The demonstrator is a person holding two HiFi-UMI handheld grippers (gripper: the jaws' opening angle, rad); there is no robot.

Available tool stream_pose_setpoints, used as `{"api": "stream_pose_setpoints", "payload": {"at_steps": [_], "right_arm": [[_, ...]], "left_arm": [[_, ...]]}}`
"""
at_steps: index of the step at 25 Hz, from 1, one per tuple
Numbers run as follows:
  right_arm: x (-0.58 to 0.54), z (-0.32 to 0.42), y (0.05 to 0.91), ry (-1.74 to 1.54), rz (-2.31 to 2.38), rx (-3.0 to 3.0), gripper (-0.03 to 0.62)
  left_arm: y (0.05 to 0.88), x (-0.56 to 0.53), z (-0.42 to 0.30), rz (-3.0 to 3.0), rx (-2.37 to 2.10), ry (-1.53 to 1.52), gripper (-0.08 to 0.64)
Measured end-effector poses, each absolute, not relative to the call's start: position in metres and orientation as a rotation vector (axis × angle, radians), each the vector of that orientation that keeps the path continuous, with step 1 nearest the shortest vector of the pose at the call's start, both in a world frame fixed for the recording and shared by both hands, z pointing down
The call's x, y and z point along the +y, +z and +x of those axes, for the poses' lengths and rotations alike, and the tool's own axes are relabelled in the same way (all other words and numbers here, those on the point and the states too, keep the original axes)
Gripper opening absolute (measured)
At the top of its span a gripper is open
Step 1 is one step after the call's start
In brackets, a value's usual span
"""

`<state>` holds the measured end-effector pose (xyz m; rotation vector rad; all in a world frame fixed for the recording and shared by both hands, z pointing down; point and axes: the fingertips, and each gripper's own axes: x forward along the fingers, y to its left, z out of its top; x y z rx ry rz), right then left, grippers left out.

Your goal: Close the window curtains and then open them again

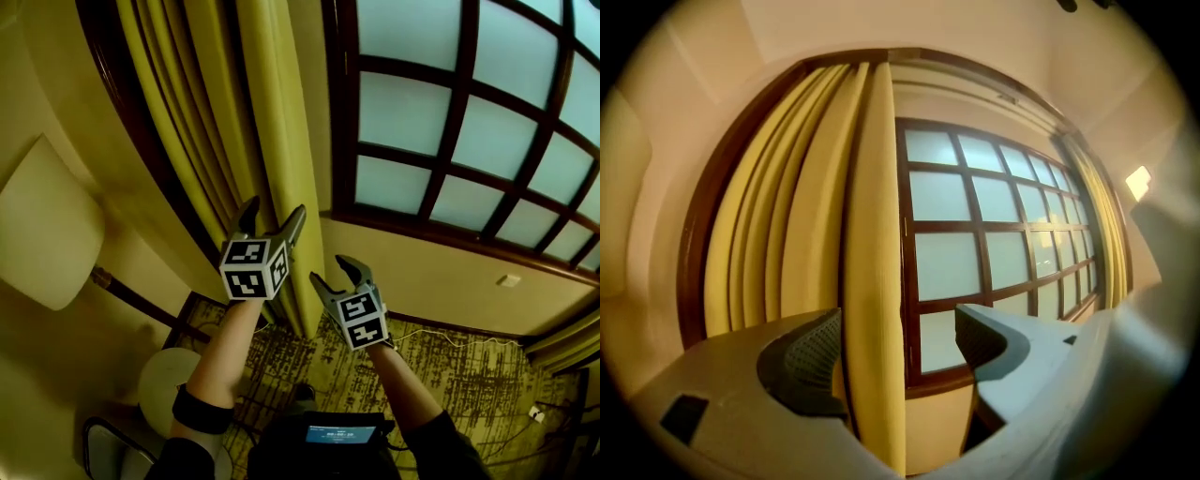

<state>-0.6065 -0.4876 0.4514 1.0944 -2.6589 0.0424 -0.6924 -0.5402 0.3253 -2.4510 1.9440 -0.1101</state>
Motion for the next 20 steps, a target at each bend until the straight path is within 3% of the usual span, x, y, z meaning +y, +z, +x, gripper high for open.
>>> {"api": "stream_pose_setpoints", "payload": {"at_steps": [2, 4, 19, 20], "right_arm": [[-0.504, -0.626, 0.448, 0.046, 1.093, -2.656, 0.343], [-0.520, -0.643, 0.445, 0.044, 1.104, -2.653, 0.370], [-0.613, -0.689, 0.413, 0.005, 1.253, -2.606, 0.376], [-0.619, -0.692, 0.412, 0.001, 1.265, -2.595, 0.403]], "left_arm": [[0.315, -0.561, -0.691, -2.456, 1.903, -0.127, 0.387], [0.307, -0.580, -0.690, -2.441, 1.873, -0.149, 0.387], [0.274, -0.675, -0.694, -2.474, 1.741, -0.159, 0.387], [0.272, -0.680, -0.695, -2.480, 1.733, -0.152, 0.387]]}}
